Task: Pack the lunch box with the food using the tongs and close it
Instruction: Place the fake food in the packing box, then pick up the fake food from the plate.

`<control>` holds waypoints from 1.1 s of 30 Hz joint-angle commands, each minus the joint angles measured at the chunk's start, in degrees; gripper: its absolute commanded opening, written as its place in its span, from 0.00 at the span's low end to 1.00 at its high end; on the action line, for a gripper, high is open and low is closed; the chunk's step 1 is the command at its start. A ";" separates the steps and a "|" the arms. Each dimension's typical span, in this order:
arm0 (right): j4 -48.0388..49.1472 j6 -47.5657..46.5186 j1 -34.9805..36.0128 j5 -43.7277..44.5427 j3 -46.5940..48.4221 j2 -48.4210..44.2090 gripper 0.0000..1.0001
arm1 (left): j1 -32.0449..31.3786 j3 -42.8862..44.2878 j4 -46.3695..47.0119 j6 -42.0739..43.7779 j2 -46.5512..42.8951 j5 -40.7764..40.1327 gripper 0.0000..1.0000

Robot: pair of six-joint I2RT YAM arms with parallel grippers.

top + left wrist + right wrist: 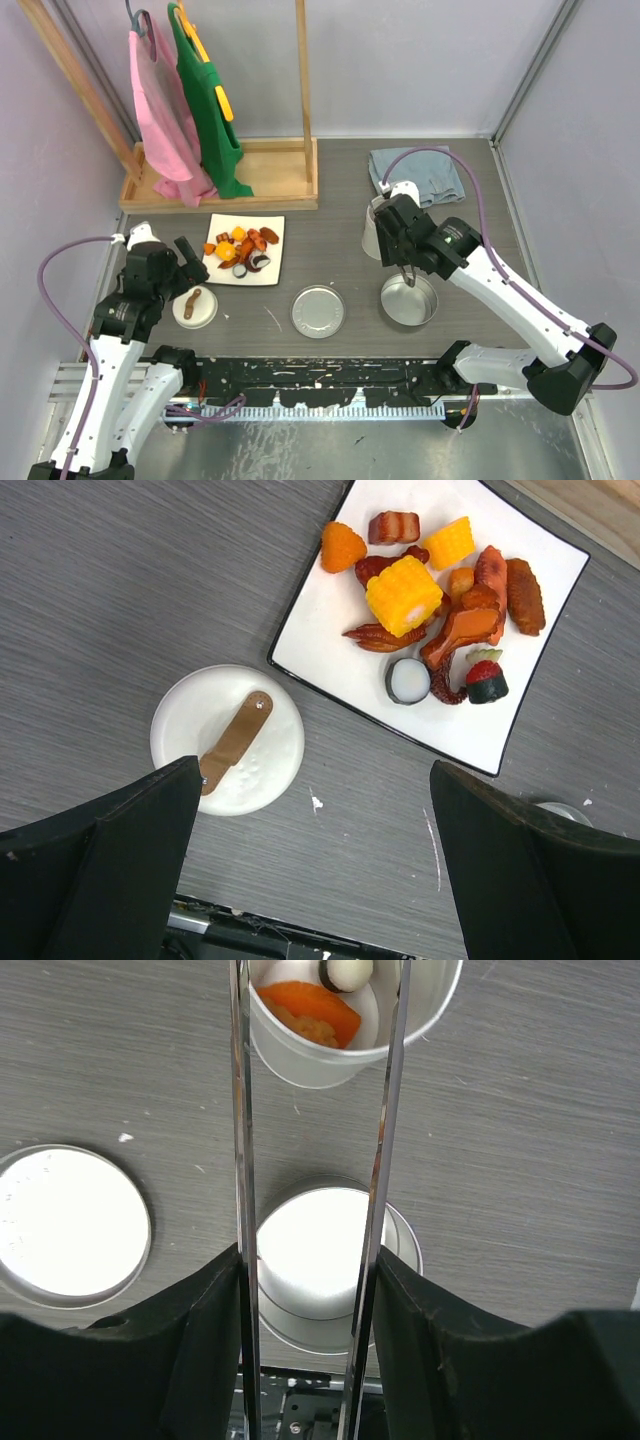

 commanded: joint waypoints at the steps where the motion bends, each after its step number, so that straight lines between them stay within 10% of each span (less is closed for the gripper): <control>1: 3.31 0.00 -0.21 -3.66 6.13 -1.18 0.54 | -0.12 1.62 2.00 1.21 0.44 1.29 0.98; 11: 11.70 2.89 2.57 -23.39 9.74 -0.21 0.51 | -0.17 1.69 2.09 1.39 1.49 2.15 0.98; 33: 8.10 -2.06 24.38 -9.17 21.68 27.25 0.54 | -0.13 1.90 1.49 0.95 0.31 0.97 0.98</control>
